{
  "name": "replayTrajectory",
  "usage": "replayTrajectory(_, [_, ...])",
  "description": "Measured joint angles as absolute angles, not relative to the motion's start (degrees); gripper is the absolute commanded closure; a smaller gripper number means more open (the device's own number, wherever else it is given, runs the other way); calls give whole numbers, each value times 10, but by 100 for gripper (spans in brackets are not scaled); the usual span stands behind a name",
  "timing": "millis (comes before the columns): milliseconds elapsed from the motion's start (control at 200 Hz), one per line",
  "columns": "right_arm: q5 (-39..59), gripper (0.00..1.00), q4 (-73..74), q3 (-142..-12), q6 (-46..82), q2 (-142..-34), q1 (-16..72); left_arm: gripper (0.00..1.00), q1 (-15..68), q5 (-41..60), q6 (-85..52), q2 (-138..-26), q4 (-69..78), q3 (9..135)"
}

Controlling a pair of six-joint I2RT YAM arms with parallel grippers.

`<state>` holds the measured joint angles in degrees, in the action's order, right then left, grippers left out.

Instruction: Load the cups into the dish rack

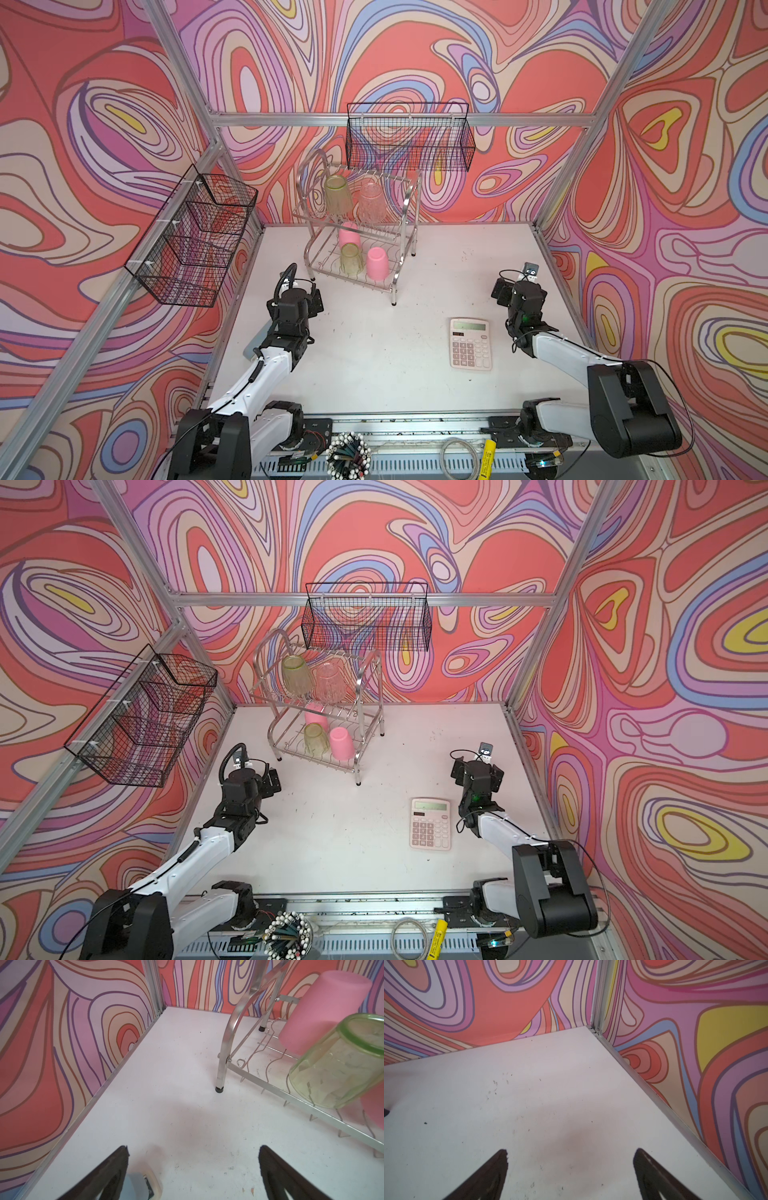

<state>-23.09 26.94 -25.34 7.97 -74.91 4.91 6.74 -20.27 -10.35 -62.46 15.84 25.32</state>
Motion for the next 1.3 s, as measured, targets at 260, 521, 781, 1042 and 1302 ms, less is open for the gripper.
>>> replayTrajectory(260, [-220,2,384,-241,58,-824,34,0,63,-157,-89,-702,242,238])
replayTrajectory(521, [-220,1,431,-246,41,-878,30,0,33,-131,-79,-741,306,222])
replayTrajectory(781, [-188,1,483,-270,41,-946,24,0,-35,-81,-81,-758,375,199])
replayTrajectory(1042, [-164,2,519,-269,41,-956,23,0,-46,-2,-68,-828,524,153])
replayTrajectory(1302, [-154,2,549,-263,37,-982,23,0,-28,3,-52,-872,551,188])
